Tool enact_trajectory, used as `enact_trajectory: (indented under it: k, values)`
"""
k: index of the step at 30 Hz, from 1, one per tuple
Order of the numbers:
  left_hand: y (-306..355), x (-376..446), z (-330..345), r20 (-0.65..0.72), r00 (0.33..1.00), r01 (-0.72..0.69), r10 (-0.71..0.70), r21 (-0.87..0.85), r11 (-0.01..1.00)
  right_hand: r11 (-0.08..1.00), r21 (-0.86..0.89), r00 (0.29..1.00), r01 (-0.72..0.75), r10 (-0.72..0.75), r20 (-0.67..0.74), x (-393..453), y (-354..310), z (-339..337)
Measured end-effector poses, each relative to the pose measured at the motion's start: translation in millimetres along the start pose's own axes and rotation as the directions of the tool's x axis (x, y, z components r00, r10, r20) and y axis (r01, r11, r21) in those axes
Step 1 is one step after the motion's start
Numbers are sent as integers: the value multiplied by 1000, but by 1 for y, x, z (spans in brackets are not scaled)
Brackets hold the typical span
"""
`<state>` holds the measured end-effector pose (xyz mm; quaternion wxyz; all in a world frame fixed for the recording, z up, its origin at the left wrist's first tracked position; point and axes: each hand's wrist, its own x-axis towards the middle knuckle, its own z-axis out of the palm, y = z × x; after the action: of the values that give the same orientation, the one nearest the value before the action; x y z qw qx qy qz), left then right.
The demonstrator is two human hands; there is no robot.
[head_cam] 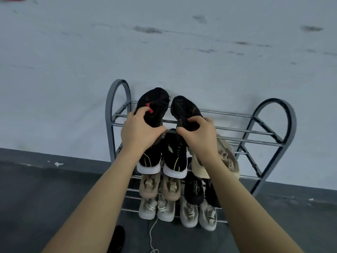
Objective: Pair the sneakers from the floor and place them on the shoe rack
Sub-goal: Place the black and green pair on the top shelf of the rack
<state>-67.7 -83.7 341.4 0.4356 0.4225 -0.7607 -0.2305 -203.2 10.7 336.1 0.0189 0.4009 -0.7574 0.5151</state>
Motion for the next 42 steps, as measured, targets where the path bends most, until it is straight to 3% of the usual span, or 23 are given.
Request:
enact_trajectory:
  k: [5, 10, 13, 17, 22, 30, 34, 42]
  values:
    - [-10, 10, 17, 34, 999, 24, -25, 24, 999, 999, -49, 999, 1, -3, -37, 7, 6, 23]
    - [-24, 10, 2, 268, 960, -86, 78, 18, 996, 996, -70, 993, 55, -47, 108, 1, 17, 14]
    - [-26, 3, 6, 196, 975, -85, 105, -109, 990, 990, -124, 990, 69, -53, 128, 1, 17, 14]
    - [-27, 5, 17, 91, 991, -76, 94, -186, 980, 999, -21, 1000, 28, -28, 8, -2, 11, 24]
    - [-36, 21, 20, 119, 986, -108, 119, -100, 989, 997, -78, 1000, -2, 0, -26, 9, 6, 33]
    - [-42, 21, 20, 104, 976, -181, 189, -81, 980, 983, -160, 992, 91, -103, -73, 9, 11, 43]
    - [-40, 27, 18, 161, 967, -205, 195, 50, 977, 969, -218, 991, 117, -129, -41, 12, 10, 43]
    - [-34, 21, 12, 208, 967, -178, 148, 131, 975, 964, -256, 996, 79, -67, 56, 5, 2, 34]
